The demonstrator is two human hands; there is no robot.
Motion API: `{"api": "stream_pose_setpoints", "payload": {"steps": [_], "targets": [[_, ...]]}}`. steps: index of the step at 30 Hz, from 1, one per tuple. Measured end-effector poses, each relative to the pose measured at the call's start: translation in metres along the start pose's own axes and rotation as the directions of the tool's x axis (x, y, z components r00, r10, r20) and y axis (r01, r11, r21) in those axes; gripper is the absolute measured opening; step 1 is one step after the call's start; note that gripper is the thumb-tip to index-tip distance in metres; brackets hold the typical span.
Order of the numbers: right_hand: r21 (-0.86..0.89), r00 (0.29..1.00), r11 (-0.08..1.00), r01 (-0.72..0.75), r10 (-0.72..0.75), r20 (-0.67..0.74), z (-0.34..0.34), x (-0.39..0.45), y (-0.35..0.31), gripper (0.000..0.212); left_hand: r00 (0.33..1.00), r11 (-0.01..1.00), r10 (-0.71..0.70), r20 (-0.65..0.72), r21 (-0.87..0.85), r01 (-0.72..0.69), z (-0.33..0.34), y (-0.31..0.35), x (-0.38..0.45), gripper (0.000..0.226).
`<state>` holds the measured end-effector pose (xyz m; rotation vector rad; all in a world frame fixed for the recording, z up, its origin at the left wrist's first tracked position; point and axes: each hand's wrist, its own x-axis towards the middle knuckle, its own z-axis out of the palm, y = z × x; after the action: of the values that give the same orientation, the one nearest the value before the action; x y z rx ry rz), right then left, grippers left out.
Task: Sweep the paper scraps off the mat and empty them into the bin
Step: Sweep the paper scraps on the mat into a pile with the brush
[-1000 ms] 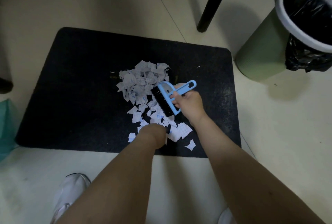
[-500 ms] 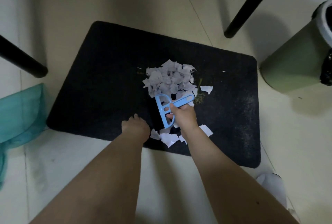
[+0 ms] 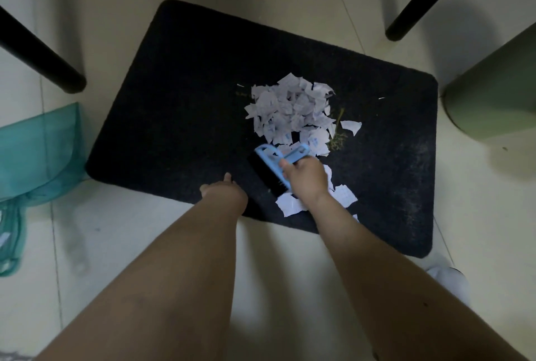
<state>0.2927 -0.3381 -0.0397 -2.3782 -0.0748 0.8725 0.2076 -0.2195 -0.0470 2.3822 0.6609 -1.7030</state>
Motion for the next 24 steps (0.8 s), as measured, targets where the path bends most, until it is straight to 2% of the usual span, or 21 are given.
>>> {"api": "stream_pose_setpoints", "payload": {"steps": [2,3,5,6,9,11,13,15,16,18,20,21,24], "targets": [[0.023,0.995,0.999,0.045,-0.042,-0.088,-0.017,0.008,-0.005,0.034,1.0,1.0,-0.006,0.02,0.011,0.006,-0.002,0.002,0.0,0.069],[0.103,0.994,0.993,0.063,-0.053,-0.096,-0.024,0.01,-0.009,0.03,1.0,1.0,-0.011,0.026,0.01,0.011,-0.003,0.003,0.0,0.069],[0.274,0.997,0.959,0.073,-0.073,-0.013,-0.027,0.008,-0.017,0.021,0.999,1.0,-0.024,0.029,0.002,0.024,-0.004,0.005,0.0,0.067],[0.303,0.994,0.951,0.066,-0.088,0.059,-0.023,0.006,-0.018,0.018,0.999,1.0,-0.029,0.026,-0.003,0.029,-0.004,0.006,-0.001,0.066],[0.176,0.959,0.984,0.013,-0.062,0.276,-0.004,0.0,-0.004,0.013,0.999,0.999,-0.044,0.014,-0.009,0.044,-0.004,0.006,-0.002,0.069],[0.086,0.955,0.996,-0.029,0.003,0.297,-0.002,0.0,0.008,0.013,0.999,0.999,-0.046,0.011,-0.01,0.046,-0.004,0.006,-0.002,0.071],[-0.016,0.974,0.999,-0.033,0.036,0.224,-0.013,0.001,0.012,0.017,0.999,0.999,-0.038,0.006,0.006,0.038,-0.003,0.007,-0.002,0.071],[-0.092,0.998,0.996,0.007,-0.001,0.068,-0.027,0.005,0.012,0.028,0.999,0.999,-0.036,0.005,0.022,0.036,-0.002,0.008,-0.001,0.071],[-0.078,1.0,0.997,0.023,-0.023,-0.004,-0.034,0.007,0.012,0.031,0.999,0.999,-0.035,0.007,0.028,0.035,-0.002,0.008,-0.001,0.071],[0.082,0.997,0.995,0.056,-0.052,-0.049,-0.045,0.01,0.008,0.026,0.999,0.999,-0.033,0.007,0.034,0.033,-0.004,0.009,-0.002,0.07],[0.291,0.998,0.955,0.051,-0.061,0.025,-0.049,0.007,0.004,0.021,0.999,0.999,-0.041,0.004,0.024,0.041,-0.005,0.011,-0.003,0.069],[0.335,0.995,0.942,0.027,-0.059,0.085,-0.048,0.003,0.004,0.021,0.999,0.999,-0.048,-0.012,0.014,0.048,-0.005,0.012,-0.003,0.069],[0.24,0.97,0.969,-0.057,-0.003,0.242,-0.039,-0.007,0.025,0.018,0.995,0.999,-0.034,-0.092,-0.03,0.031,-0.005,0.022,-0.003,0.07]]}}
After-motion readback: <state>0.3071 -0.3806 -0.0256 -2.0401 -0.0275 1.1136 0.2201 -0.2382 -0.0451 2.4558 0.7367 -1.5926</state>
